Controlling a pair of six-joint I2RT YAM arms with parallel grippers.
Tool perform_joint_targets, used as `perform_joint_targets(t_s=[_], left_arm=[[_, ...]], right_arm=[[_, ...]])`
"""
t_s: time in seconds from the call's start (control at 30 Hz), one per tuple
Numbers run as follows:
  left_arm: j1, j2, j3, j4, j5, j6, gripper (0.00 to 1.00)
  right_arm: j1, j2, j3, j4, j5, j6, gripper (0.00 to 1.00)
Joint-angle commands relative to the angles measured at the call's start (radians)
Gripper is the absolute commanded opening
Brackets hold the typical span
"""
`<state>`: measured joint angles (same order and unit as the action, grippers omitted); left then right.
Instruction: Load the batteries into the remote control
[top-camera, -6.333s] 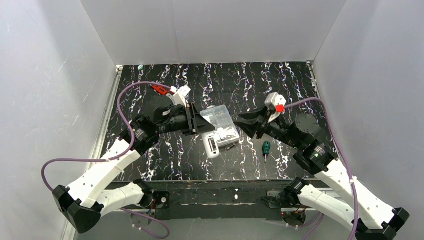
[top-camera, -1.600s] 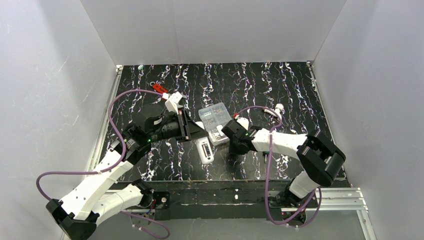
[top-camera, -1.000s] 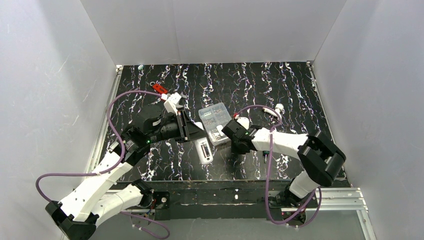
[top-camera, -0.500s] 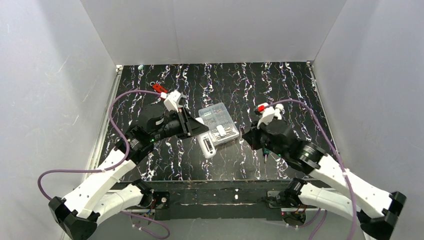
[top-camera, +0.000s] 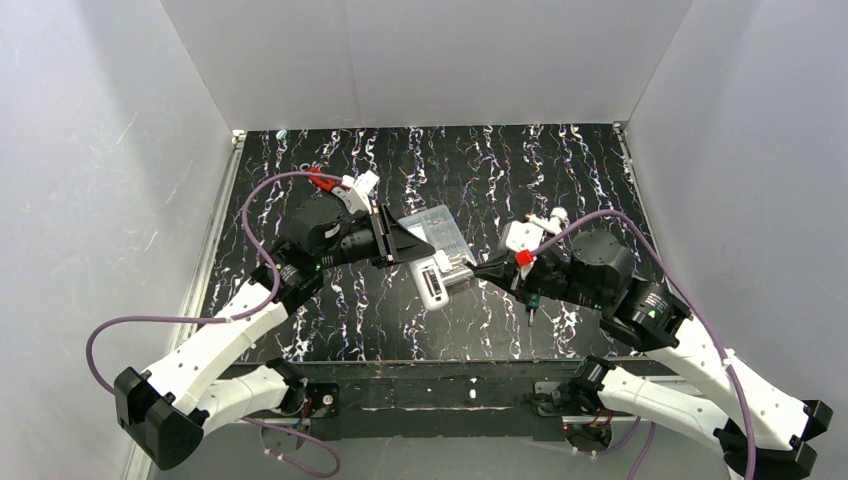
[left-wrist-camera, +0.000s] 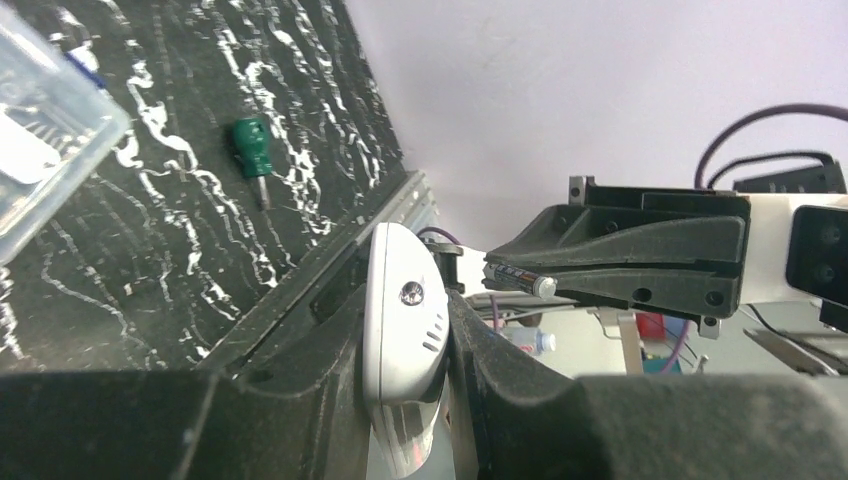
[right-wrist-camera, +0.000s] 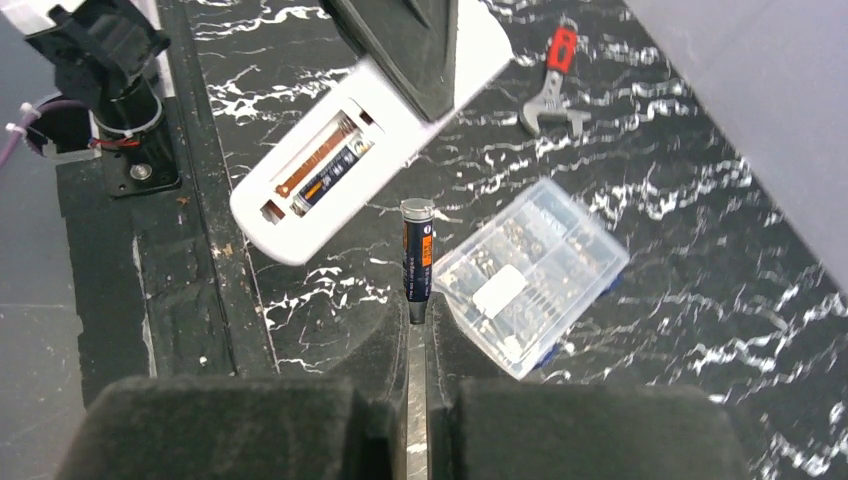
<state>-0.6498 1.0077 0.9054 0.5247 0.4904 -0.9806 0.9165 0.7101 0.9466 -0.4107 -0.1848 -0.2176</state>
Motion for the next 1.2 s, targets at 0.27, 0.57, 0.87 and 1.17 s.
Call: perform_joint_targets(t_s=[0.27, 0.57, 0.87, 1.17], left_arm=[[0.003, 0.052, 0.109, 0.295, 0.390, -0.050, 0.00], [0.002, 0.043, 0.159, 0.265, 0.510, 0.020, 0.00], [0.001, 0.014, 0.178, -0.009, 0.398, 0.212, 0.00], [0.001, -0.033, 0.100, -0.089, 0.036, 0.276, 0.00]], right_arm=[[-0.001, -0.001, 0.130, -0.060, -0.037, -0.253, 0.01], [-0.001, -0.070, 0.123, -0.075, -0.082, -0.352, 0.01], [-0.001, -0.030, 0.158, -0.026, -0.051, -0.093, 0.01], [-0.001, 0.055, 0.250, -0.173, -0.096, 0.063, 0.01]])
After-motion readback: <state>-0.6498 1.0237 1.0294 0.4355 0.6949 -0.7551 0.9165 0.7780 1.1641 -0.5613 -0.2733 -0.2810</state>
